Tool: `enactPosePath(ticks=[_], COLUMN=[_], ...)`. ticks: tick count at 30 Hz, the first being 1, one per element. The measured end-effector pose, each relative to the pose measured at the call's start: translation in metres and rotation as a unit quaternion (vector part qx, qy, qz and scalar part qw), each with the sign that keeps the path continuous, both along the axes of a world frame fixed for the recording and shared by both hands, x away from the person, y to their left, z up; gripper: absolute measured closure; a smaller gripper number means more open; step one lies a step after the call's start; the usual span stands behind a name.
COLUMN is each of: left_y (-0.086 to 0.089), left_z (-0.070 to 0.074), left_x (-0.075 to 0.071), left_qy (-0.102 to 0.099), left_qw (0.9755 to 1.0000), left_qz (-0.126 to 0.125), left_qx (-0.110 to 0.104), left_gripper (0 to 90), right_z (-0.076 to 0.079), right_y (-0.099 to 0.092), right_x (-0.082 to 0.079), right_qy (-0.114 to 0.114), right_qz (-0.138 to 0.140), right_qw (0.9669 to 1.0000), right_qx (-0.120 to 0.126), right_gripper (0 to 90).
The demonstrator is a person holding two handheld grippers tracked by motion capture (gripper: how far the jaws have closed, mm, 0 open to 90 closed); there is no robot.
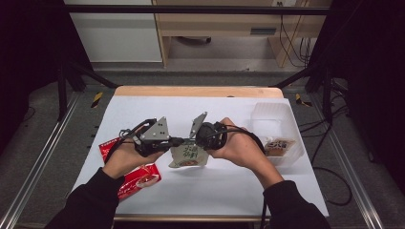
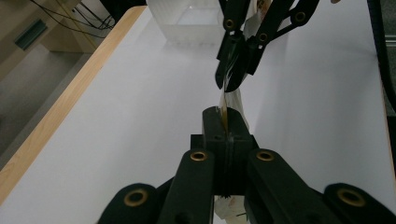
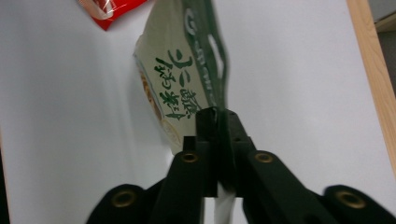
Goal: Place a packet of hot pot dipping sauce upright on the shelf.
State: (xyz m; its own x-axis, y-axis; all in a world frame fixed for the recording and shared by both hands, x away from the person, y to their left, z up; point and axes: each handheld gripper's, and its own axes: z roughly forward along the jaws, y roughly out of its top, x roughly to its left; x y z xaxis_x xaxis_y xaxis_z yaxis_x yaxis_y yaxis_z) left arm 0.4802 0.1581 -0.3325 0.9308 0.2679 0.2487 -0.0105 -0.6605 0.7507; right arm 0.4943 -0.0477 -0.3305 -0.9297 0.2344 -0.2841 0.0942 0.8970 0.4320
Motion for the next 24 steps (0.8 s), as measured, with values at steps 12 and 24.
enactPosePath(ticks=[12, 24], left_y=[0.021, 0.072], left_z=[-0.01, -0.081], left_x=[-0.004, -0.001], left_qy=[0.003, 0.038], left_qw=[0.9952, 0.9766], left_qz=[0.067, 0.187], left_qx=[-0.072, -0.099], left_gripper=[35.6, 9.5], right_z=[0.002, 0.03], right_y=[-0.003, -0.022], right_x=[0.004, 0.008], right_qy=[-0.001, -0.028], right_qz=[0.007, -0.014], right_qw=[0.9999, 0.9994], right_qx=[-0.01, 0.012], right_gripper=[90.0, 90.0])
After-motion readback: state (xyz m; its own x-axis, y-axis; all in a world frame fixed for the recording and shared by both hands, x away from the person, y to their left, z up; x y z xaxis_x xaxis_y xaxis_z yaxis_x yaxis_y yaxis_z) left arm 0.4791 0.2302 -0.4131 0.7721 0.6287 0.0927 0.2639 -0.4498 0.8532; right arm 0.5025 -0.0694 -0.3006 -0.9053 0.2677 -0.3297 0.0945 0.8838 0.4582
